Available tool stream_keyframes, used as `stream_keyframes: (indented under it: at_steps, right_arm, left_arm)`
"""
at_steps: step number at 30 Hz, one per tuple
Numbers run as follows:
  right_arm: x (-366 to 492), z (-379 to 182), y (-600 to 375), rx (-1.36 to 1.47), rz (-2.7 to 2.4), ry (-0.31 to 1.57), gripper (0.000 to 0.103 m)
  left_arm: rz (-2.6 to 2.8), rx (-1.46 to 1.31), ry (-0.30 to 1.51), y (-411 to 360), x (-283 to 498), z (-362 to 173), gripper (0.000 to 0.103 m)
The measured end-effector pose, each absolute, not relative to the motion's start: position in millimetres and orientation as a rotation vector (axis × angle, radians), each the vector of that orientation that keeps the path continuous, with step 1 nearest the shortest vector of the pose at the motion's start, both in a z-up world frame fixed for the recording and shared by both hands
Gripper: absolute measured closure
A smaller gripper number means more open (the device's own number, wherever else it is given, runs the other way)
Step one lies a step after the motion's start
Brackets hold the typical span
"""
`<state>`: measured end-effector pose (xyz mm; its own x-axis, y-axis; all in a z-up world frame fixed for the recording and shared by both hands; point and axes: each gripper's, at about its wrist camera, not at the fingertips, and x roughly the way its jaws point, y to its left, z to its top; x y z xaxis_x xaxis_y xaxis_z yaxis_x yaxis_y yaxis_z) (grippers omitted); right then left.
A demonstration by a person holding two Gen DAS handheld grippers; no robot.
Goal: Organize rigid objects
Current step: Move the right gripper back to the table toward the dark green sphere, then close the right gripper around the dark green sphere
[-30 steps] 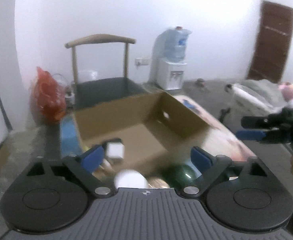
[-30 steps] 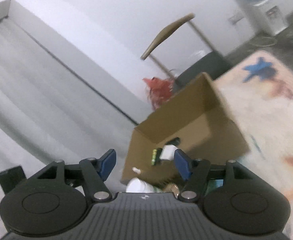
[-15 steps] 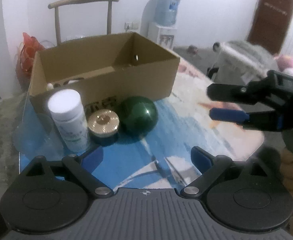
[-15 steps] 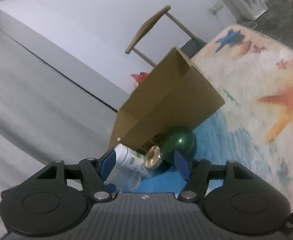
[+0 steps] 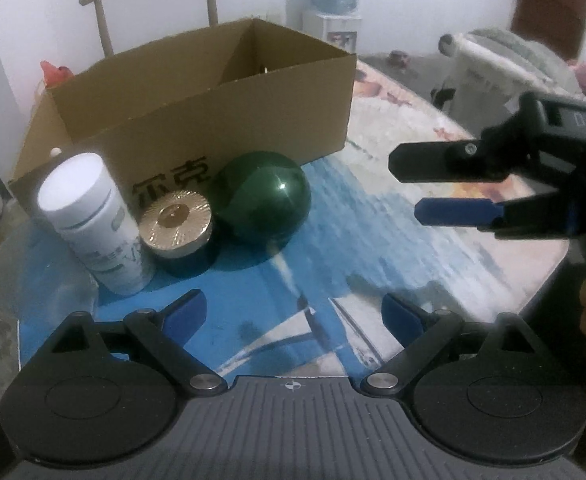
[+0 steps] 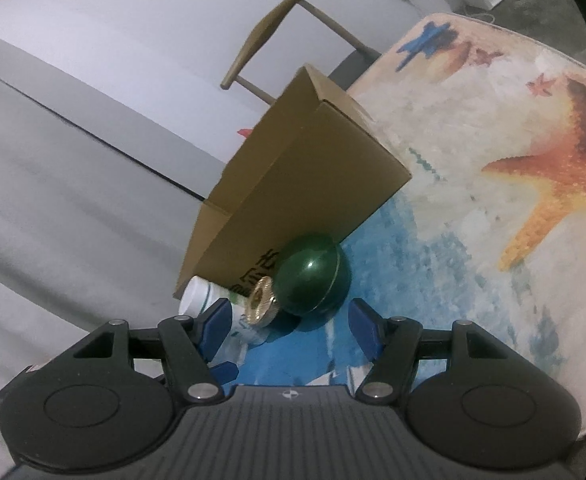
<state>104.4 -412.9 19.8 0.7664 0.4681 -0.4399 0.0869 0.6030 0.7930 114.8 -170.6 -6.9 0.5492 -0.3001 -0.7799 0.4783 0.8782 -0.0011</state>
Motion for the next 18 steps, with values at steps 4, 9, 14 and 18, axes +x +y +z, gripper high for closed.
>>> stream_keyframes:
  at_steps: [4, 9, 14, 18]
  right_arm:
    - [122, 16, -413, 0.897, 0.25, 0.709, 0.036]
    - [153, 12, -408, 0.862, 0.281, 0.737, 0.036]
    - [180, 8, -401, 0.818, 0.309, 0.768, 0.035]
    - [197, 6, -399, 0.787, 0.316, 0.78, 0.035]
  left_arm:
    - [-0.482, 0.228, 0.882, -174, 122, -13, 0.008]
    - [-0.488, 0.228, 0.894, -177, 133, -20, 0.008]
    - [-0.494, 0.225, 0.902, -181, 142, -24, 0.008]
    - [-0.508, 0.224, 0.906, -185, 146, -27, 0.008]
